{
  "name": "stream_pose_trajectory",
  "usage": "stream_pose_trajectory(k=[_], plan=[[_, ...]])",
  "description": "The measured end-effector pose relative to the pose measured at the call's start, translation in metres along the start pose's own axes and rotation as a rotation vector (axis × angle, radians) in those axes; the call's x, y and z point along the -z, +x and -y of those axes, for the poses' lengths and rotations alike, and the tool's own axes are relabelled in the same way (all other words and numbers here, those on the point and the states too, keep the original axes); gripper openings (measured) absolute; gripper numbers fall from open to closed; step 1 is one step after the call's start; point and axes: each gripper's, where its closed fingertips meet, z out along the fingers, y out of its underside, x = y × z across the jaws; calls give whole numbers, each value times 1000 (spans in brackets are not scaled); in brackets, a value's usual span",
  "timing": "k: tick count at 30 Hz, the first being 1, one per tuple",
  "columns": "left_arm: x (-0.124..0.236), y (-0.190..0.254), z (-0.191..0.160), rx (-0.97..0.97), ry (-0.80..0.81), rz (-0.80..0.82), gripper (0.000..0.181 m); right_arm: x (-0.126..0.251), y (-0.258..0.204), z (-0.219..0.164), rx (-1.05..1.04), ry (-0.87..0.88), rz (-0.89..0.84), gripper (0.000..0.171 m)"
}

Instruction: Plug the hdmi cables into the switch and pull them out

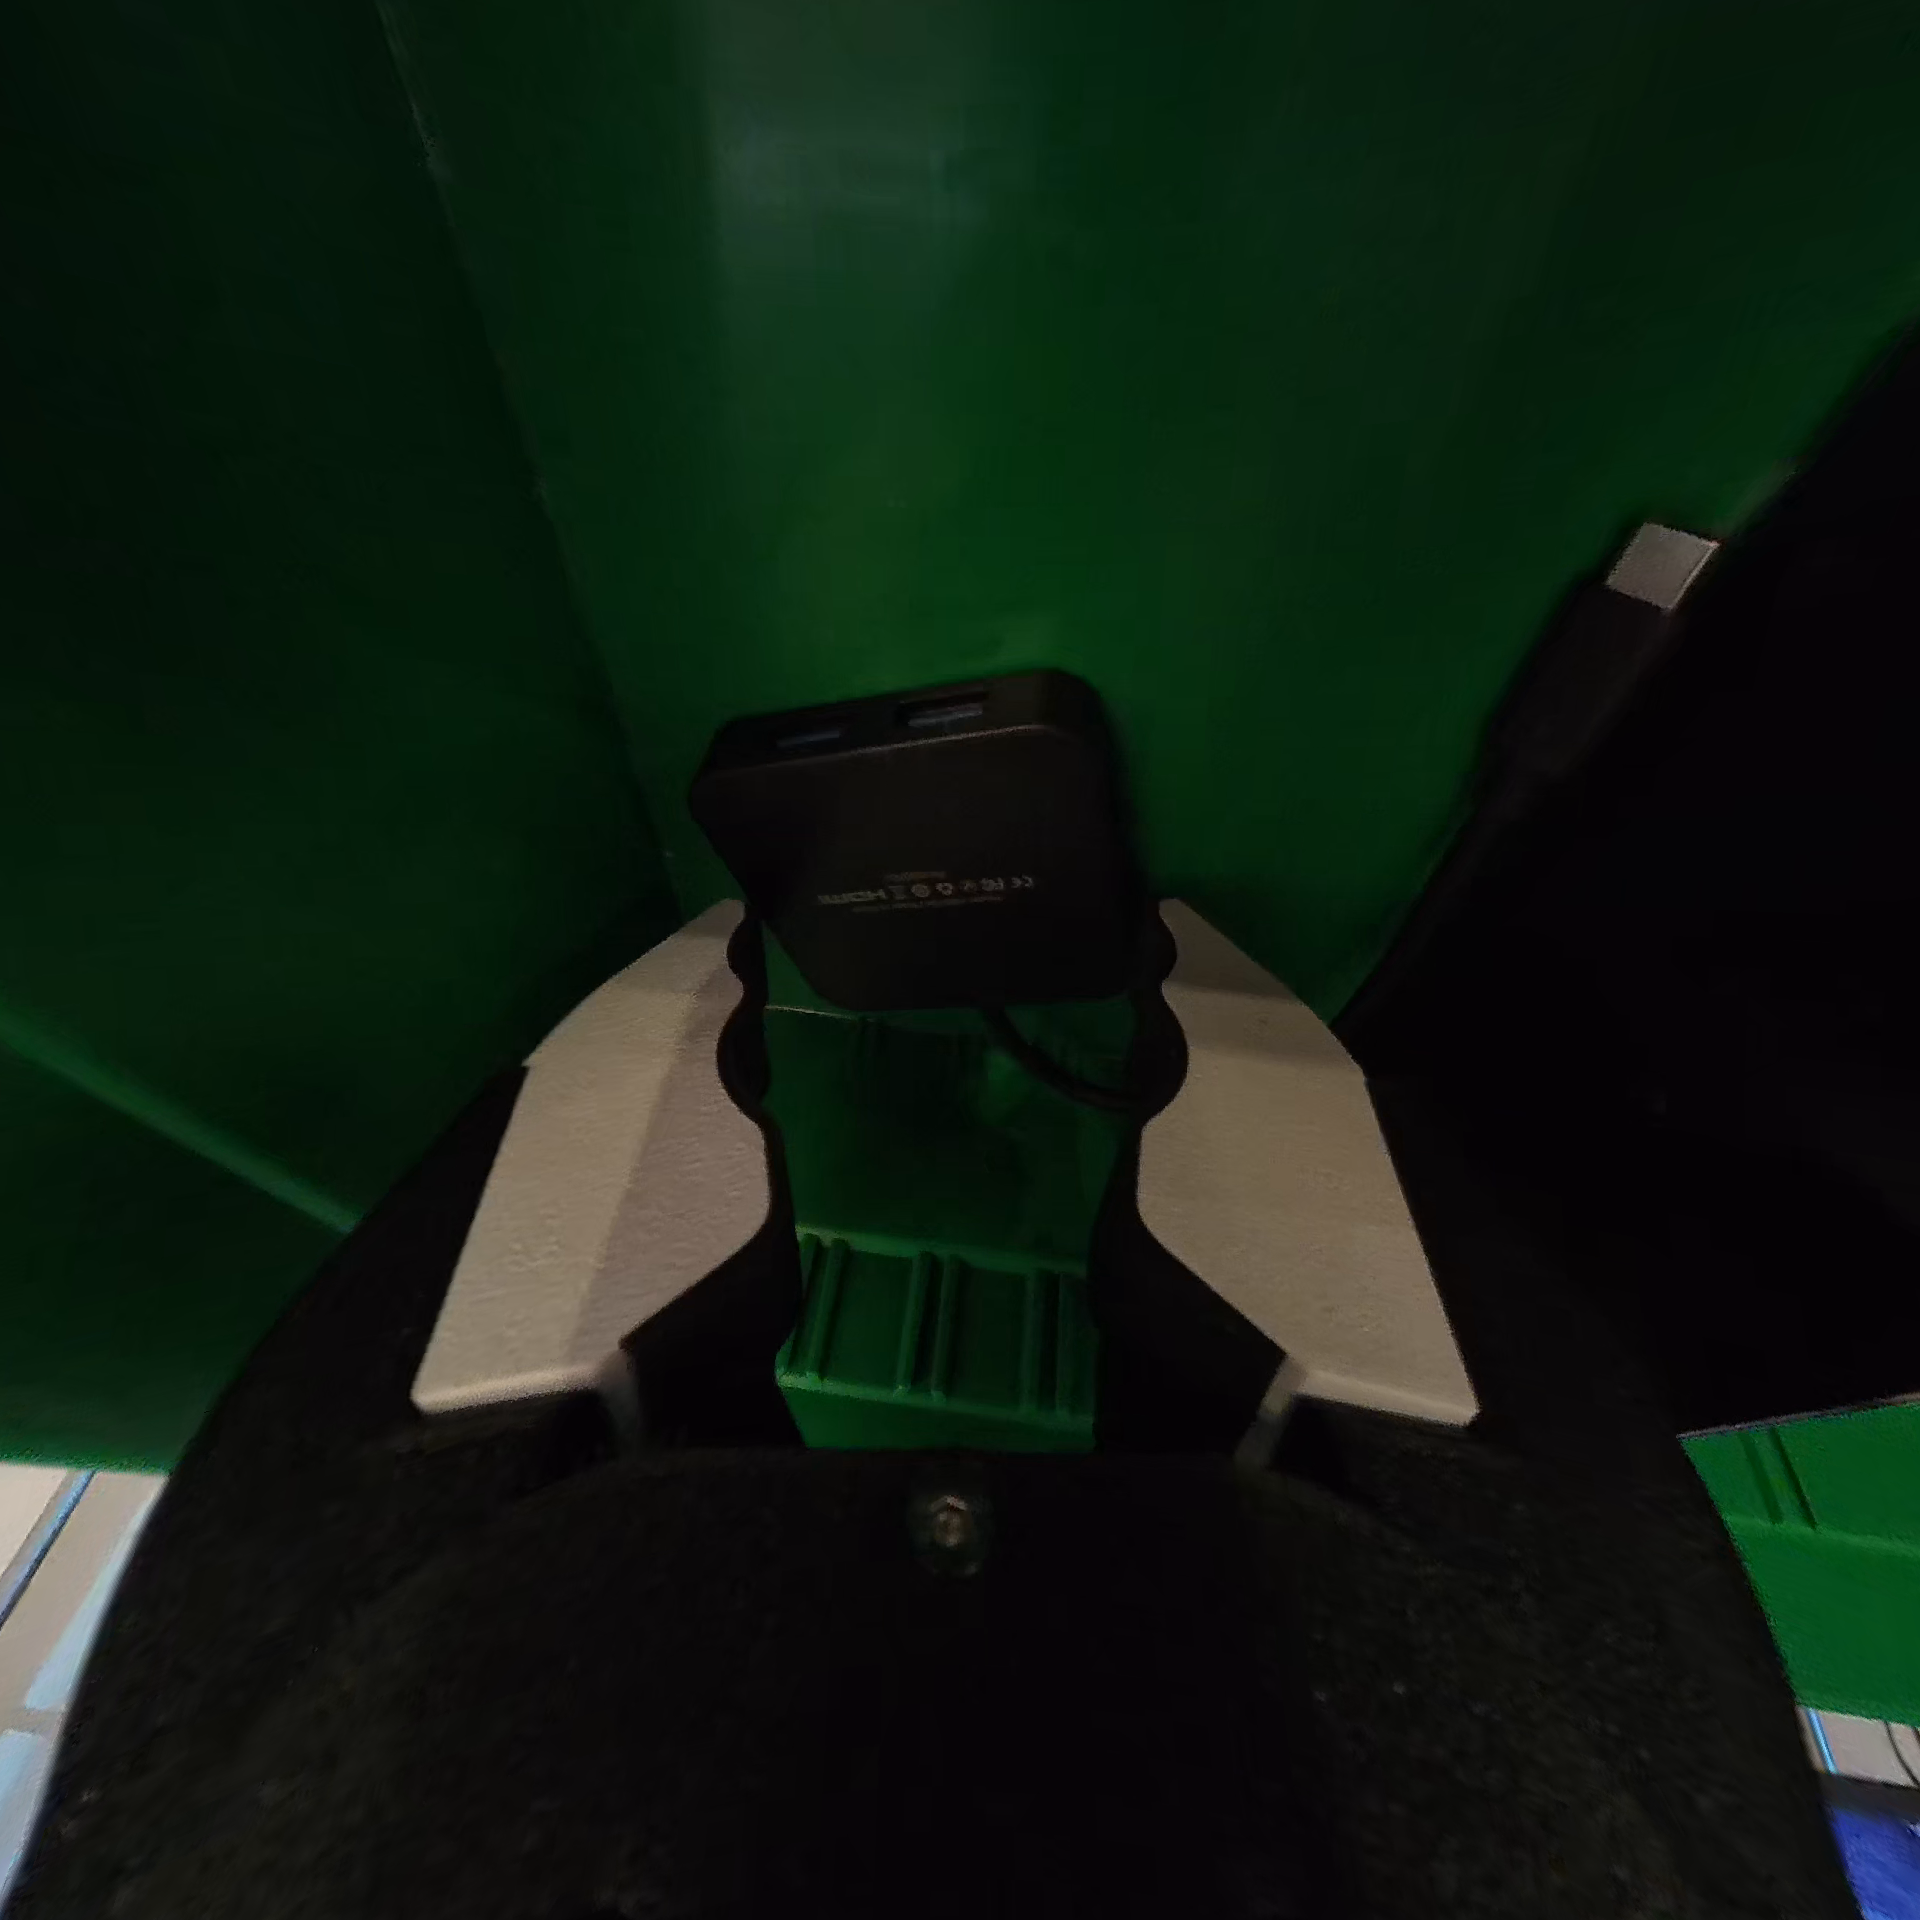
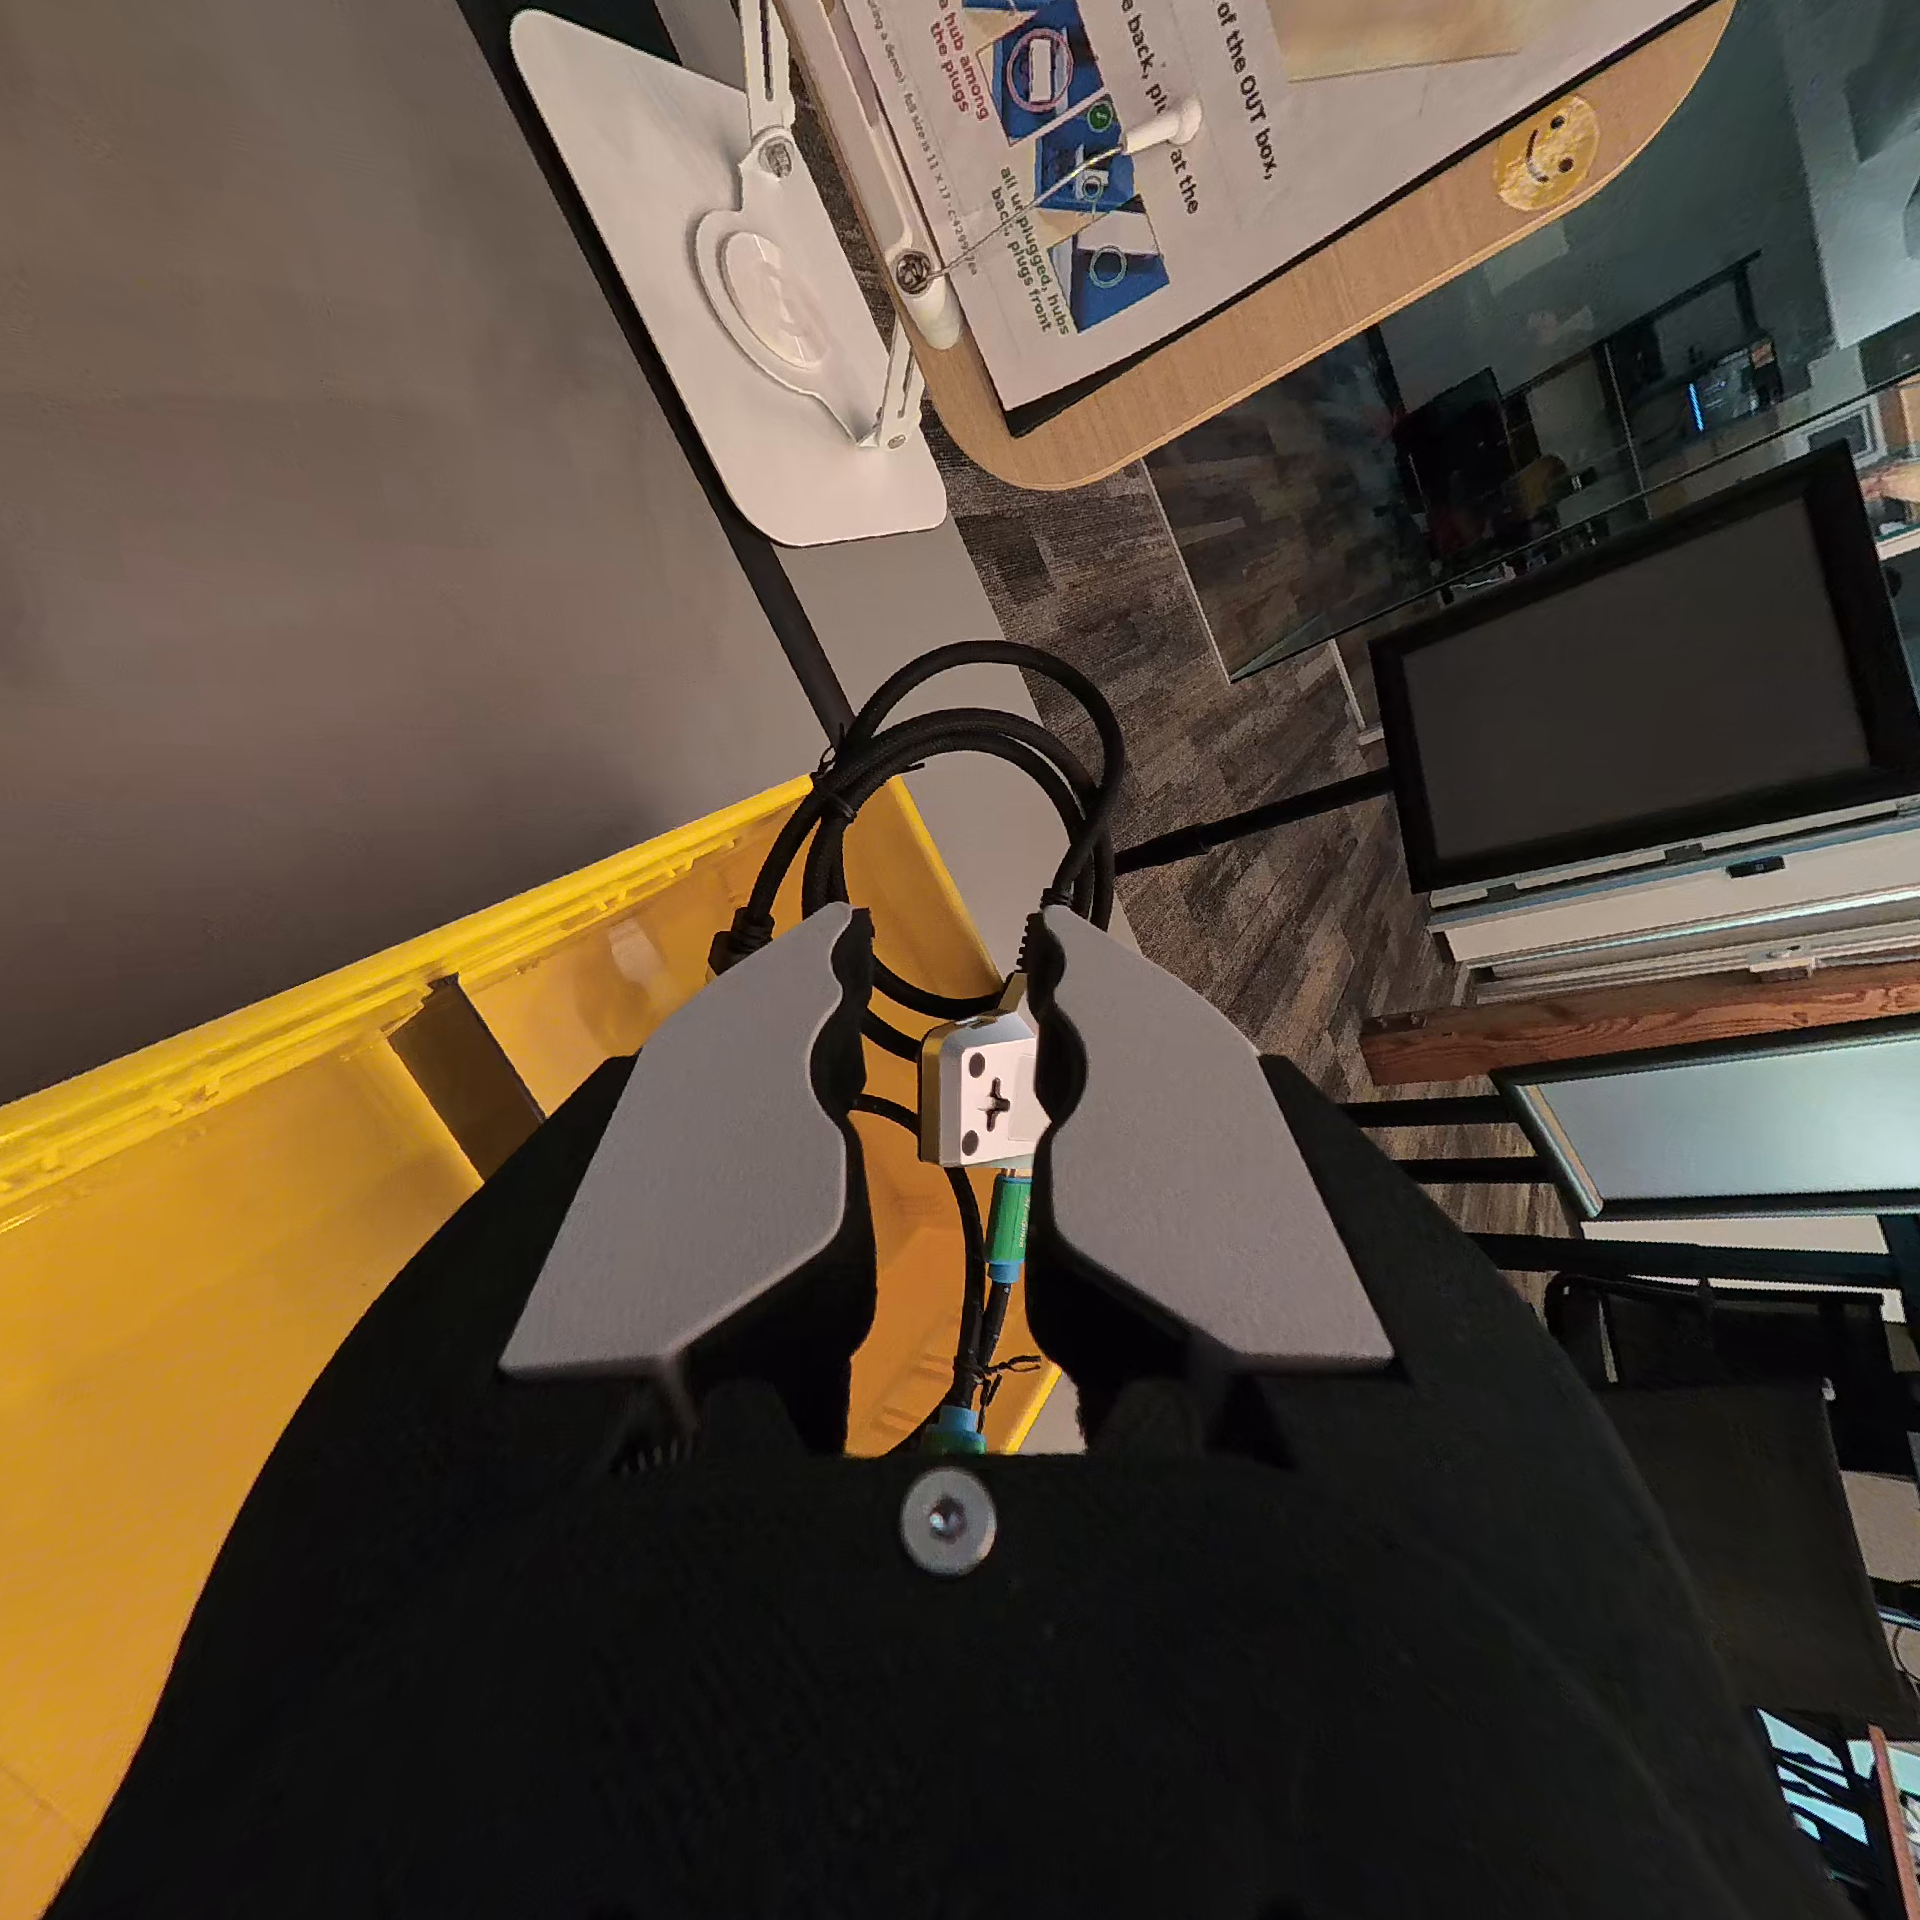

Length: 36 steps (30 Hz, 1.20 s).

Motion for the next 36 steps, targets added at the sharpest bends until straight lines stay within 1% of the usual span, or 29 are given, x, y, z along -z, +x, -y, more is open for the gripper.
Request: stream_pose_trajectory(k=[6,10,16,22,25,28,32,36], plan=[[2,-4,-2,27,-9,50,68,2,1,1,2,10,-4,29],[17,-12,-4,38,5,109,67,3,1,1,1,12,-4,29],[60,-24,-22,82,-7,215,67,5,2,3,-2,25,-7,29],[123,-23,-24,111,38,302,66,11,5,14,-11,72,-21,29],[162,-15,-12,103,96,335,66,15,2,37,10,155,-35,29],[207,-4,6,69,161,378,66,26,-4,76,49,322,-51,29],[264,13,32,20,233,432,66,52,-19,127,108,570,-59,29],[308,43,63,-55,283,419,66,68,-44,165,213,712,-84,29]])
